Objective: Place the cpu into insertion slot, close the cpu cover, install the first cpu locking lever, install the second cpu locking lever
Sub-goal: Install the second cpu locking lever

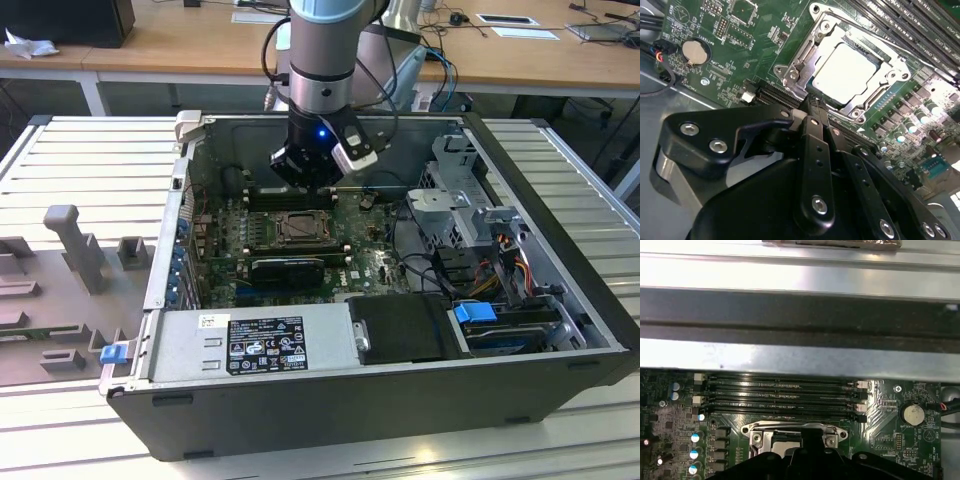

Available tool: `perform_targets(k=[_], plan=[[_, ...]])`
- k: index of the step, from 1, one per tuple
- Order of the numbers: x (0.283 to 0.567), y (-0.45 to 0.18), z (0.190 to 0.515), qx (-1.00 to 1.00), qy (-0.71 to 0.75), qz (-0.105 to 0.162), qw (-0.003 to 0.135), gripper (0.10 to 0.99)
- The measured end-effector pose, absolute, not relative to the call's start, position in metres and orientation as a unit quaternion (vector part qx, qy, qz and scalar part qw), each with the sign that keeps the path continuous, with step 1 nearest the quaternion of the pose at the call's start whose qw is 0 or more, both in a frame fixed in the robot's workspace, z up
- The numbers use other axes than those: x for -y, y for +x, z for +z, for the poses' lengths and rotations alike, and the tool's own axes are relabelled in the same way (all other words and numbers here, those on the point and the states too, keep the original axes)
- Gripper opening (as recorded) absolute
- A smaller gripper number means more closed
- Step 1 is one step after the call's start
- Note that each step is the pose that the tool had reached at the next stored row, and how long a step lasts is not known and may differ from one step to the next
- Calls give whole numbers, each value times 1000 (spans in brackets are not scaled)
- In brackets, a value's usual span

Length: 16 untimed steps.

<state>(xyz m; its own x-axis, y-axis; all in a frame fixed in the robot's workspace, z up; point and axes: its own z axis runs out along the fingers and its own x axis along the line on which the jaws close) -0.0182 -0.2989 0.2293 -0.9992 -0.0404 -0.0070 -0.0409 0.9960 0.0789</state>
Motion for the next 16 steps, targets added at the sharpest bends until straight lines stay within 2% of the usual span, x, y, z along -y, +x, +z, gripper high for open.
perform_targets(k=[16], plan=[[313,-18,229,-999,-20,39,3,106]])
